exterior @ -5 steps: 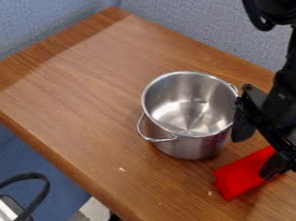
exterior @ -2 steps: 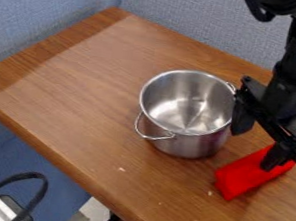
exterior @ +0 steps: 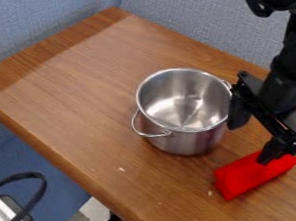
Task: Move the red object from the metal pot to the table
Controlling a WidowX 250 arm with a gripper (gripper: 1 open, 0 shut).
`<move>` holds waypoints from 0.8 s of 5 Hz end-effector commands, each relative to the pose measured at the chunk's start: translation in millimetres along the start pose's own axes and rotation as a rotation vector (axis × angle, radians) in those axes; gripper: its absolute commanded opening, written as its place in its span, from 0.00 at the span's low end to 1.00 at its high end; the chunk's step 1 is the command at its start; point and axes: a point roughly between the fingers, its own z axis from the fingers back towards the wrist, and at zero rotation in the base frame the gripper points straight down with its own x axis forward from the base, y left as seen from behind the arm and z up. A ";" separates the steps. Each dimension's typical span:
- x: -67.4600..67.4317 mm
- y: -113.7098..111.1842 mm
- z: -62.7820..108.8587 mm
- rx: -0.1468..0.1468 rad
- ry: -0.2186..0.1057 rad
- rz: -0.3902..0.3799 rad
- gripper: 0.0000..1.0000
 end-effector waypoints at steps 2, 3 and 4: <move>13.6 26.1 12.4 0.042 -0.058 0.059 1.00; 16.9 32.7 6.0 0.053 -0.047 0.044 1.00; 20.3 37.6 -1.5 0.054 -0.037 0.039 1.00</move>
